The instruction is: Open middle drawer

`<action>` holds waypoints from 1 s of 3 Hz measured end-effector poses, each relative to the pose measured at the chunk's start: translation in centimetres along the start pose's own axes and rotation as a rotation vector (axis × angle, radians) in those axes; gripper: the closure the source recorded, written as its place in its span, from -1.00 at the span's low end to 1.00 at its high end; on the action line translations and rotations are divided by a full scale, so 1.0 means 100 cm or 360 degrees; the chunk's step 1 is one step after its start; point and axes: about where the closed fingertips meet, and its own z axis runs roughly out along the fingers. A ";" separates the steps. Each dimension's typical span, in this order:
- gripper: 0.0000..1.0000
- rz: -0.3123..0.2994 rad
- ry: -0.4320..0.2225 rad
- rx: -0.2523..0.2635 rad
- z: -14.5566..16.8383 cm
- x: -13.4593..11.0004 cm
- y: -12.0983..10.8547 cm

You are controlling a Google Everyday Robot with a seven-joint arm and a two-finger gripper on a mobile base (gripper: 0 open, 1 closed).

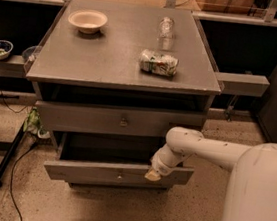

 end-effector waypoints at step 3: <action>1.00 0.0000 0.0000 0.0000 -0.006 0.002 -0.015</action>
Offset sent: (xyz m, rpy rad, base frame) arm -0.0981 -0.0144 0.0223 0.1879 0.1150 0.1029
